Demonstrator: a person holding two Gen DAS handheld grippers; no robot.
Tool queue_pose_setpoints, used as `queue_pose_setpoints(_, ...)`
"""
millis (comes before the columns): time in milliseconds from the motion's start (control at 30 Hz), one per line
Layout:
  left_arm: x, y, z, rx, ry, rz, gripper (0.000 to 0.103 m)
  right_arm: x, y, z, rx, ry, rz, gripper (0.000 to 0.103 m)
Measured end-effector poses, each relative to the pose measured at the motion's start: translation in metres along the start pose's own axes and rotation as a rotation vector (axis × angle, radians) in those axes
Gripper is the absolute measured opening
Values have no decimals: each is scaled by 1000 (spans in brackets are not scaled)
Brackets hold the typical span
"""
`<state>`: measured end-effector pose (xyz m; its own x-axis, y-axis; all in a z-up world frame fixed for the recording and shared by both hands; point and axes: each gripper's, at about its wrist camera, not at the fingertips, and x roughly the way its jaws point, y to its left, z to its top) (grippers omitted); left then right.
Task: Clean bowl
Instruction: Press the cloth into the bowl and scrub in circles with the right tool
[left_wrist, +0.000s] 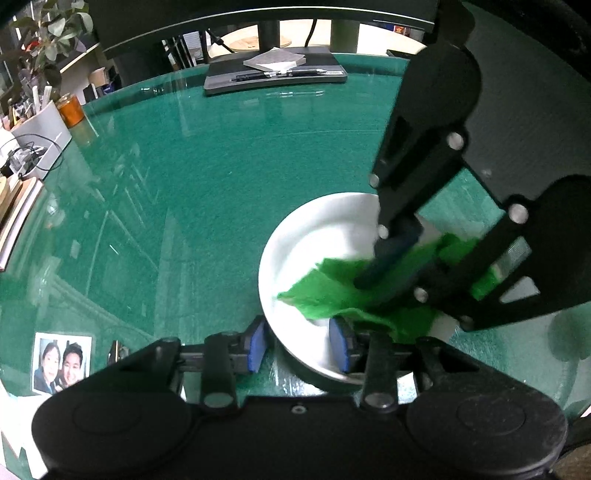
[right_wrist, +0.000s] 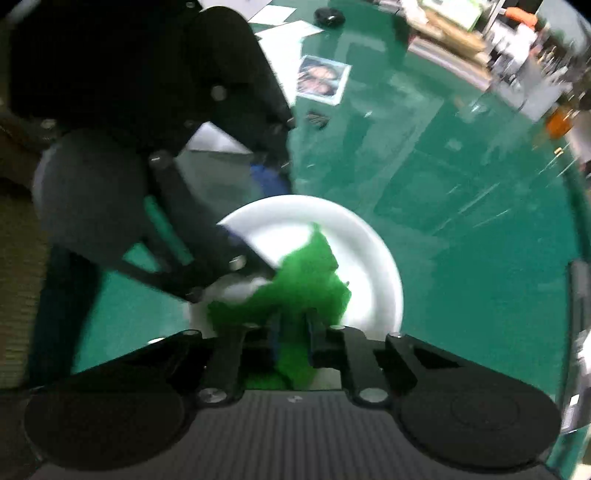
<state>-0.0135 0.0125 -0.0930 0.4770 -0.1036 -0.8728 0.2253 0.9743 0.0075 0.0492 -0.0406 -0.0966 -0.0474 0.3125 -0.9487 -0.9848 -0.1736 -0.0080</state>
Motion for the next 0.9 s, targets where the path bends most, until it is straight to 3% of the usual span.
queue_pose_setpoints(167,0,-1,1,5,1,15,28,3,0,2,-8,-82,-38,14)
queue_pose_setpoints(267,1,0,1,0,1,14,29,2,-4,-1,16,-69,-119,13)
queue_pose_setpoints(400,2,0,1,-3,-1,13,29,4,3,-1,0,15,-96,13)
queue_pose_setpoints(500,2,1,0,1,3,10,29,3,14,1,-40,14,-14,13)
queue_pose_setpoints(567,1,1,0,5,4,8,29,3,15,1,-35,0,-18,12)
queue_pose_setpoints(700,1,-2,-1,9,4,5,31,3,9,4,-65,18,-166,8)
queue_pose_setpoints(800,1,0,-2,10,3,1,32,4,15,4,-77,-11,-156,12)
queue_pose_setpoints(900,0,-1,-4,21,1,4,32,8,18,2,-89,-36,-119,9)
